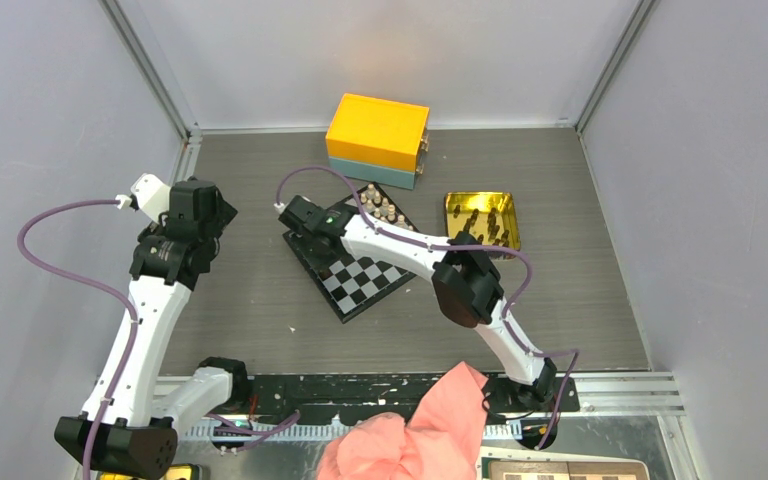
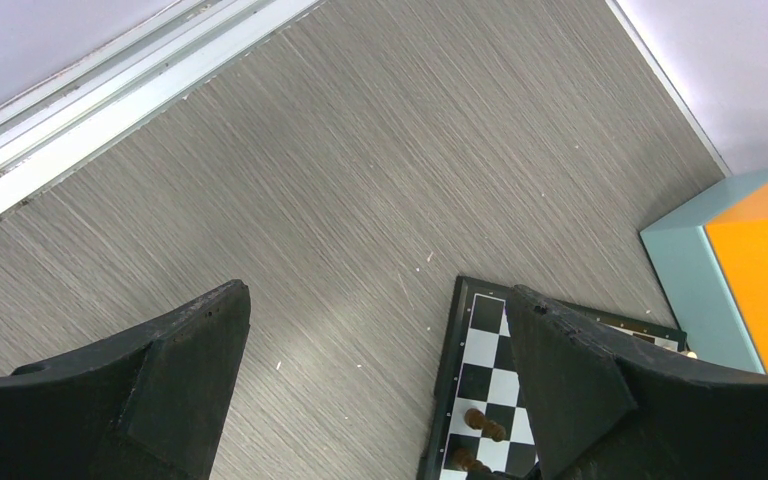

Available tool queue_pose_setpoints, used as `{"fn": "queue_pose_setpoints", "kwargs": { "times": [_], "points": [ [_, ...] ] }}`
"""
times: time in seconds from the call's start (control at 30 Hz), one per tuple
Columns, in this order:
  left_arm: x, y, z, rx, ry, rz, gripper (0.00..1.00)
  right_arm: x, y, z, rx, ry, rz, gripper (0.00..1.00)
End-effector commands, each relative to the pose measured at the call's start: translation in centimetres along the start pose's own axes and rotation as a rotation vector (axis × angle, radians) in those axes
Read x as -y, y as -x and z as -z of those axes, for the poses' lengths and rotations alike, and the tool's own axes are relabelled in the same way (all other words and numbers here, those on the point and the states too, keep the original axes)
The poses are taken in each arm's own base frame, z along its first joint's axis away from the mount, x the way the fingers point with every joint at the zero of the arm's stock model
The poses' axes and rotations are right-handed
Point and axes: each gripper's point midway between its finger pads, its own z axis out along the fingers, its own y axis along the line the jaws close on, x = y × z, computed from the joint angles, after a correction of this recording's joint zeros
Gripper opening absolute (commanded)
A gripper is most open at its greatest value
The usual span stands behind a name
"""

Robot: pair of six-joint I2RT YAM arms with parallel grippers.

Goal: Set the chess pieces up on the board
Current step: Move the chess piece to the chessboard.

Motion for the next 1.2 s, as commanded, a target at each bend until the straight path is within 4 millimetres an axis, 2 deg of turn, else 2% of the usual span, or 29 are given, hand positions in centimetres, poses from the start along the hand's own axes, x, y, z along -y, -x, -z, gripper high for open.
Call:
{"fn": "queue_pose_setpoints", "kwargs": {
  "times": [0.0,0.27,0.5,0.53,0.67,0.73,0.9,1.17],
  "points": [
    [0.1,0.9,0.2,0.038,-0.007,0.024,1.00,-0.8,2.4,0.8,0.074,0.026,0.004,0.01],
    [0.2,0.9,0.1,0.038,-0.007,0.020,1.00,-0.9,3.1,1.0,0.089,0.029,0.005,0.01],
    [0.1,0.9,0.1,0.040,-0.005,0.017,1.00,-0.7,2.3,0.5,0.064,0.019,0.016,0.01],
    [0.1,0.9,0.1,0.040,-0.005,0.017,1.00,-0.7,2.2,0.4,0.061,0.017,0.017,0.04],
    [0.1,0.9,0.1,0.041,-0.004,0.015,1.00,-0.5,2.0,0.6,0.064,0.014,0.021,0.34],
    [0.2,1.0,0.1,0.043,-0.007,0.016,1.00,-0.4,2.2,0.9,0.071,0.014,0.024,0.46],
    [0.5,1.1,0.0,0.043,-0.008,0.020,1.00,-0.2,2.8,2.2,0.097,0.012,0.026,0.57],
    [-0.5,1.8,0.7,0.070,0.004,0.042,1.00,-0.1,3.7,4.2,0.143,0.016,0.016,0.60]
  ]
}}
